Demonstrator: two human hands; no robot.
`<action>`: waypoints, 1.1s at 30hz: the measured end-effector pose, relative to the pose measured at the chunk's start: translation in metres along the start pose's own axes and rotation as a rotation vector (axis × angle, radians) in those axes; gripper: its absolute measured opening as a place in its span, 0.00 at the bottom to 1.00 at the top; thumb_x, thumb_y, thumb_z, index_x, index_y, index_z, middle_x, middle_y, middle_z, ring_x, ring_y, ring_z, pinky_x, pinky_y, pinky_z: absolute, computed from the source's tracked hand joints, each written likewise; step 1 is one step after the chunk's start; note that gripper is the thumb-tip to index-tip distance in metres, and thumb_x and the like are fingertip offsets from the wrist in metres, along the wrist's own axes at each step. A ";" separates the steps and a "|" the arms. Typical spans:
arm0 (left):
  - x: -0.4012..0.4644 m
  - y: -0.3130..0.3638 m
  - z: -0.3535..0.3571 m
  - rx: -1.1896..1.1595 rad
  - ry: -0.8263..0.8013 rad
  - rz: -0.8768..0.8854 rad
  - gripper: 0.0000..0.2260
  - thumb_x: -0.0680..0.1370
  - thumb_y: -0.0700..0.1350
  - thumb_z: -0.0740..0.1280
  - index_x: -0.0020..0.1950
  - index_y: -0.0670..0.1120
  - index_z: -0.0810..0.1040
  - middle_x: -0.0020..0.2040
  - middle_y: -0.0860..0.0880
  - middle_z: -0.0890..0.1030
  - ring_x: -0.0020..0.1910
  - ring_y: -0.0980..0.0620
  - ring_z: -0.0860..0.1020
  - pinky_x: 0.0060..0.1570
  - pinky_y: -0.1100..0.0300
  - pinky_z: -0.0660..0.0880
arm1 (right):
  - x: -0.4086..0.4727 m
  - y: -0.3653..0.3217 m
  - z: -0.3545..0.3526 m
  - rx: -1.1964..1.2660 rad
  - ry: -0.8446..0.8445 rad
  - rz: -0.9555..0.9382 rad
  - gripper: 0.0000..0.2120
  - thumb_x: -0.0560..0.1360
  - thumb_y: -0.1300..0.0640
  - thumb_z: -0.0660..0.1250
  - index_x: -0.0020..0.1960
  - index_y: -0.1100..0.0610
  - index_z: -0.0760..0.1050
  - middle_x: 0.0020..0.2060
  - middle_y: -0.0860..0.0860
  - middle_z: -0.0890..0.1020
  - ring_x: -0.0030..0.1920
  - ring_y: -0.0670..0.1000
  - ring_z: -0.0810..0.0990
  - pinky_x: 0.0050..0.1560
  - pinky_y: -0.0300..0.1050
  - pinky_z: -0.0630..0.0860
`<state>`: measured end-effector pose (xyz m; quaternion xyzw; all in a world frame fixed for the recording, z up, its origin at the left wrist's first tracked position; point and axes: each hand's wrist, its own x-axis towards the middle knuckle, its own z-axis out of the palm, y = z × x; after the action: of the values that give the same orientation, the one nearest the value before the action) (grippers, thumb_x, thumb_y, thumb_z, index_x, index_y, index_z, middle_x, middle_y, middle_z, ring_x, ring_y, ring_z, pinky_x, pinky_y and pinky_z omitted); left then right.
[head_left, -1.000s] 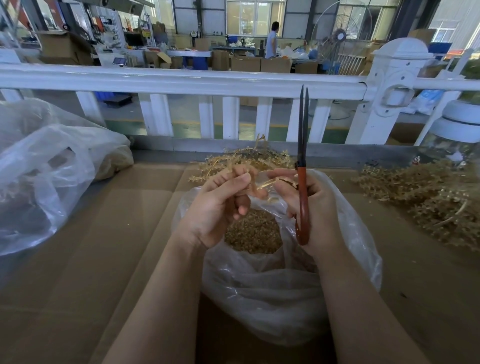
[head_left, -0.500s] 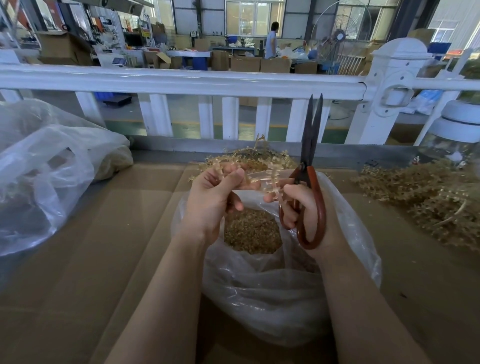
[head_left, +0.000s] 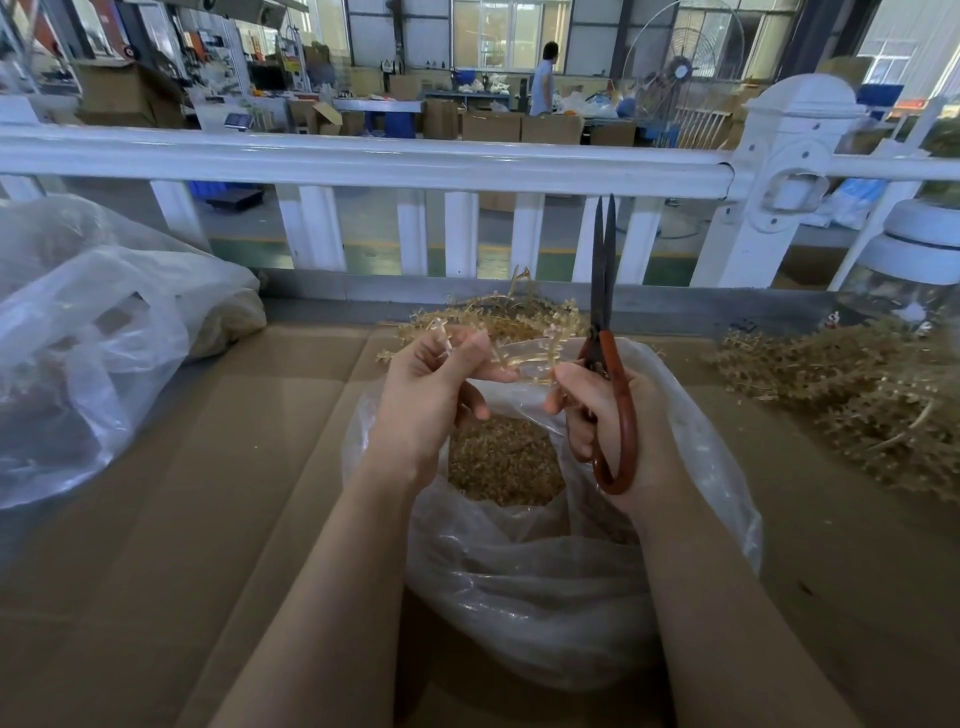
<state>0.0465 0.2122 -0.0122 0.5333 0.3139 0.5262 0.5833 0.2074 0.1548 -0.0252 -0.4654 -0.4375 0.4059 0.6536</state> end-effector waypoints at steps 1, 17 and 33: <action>0.000 0.000 0.000 -0.016 -0.014 -0.005 0.07 0.81 0.47 0.65 0.47 0.44 0.76 0.39 0.45 0.86 0.22 0.54 0.73 0.22 0.65 0.66 | 0.000 0.000 0.000 0.010 0.000 -0.002 0.07 0.80 0.61 0.67 0.43 0.58 0.78 0.34 0.56 0.82 0.22 0.50 0.64 0.22 0.40 0.61; -0.001 0.001 0.000 -0.086 0.032 -0.019 0.27 0.72 0.58 0.65 0.61 0.39 0.76 0.54 0.43 0.84 0.47 0.48 0.83 0.50 0.55 0.81 | -0.001 -0.002 0.003 0.147 -0.002 -0.029 0.20 0.82 0.63 0.64 0.34 0.48 0.81 0.30 0.52 0.78 0.21 0.46 0.63 0.20 0.37 0.60; 0.000 -0.009 0.004 0.246 -0.155 0.282 0.06 0.72 0.37 0.75 0.45 0.37 0.81 0.38 0.53 0.80 0.36 0.50 0.75 0.38 0.49 0.74 | 0.002 0.003 -0.001 0.090 -0.095 -0.100 0.13 0.81 0.62 0.67 0.39 0.52 0.82 0.34 0.56 0.80 0.22 0.46 0.66 0.22 0.36 0.64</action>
<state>0.0525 0.2118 -0.0200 0.6781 0.2524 0.5177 0.4566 0.2081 0.1573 -0.0282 -0.3934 -0.4721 0.4136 0.6718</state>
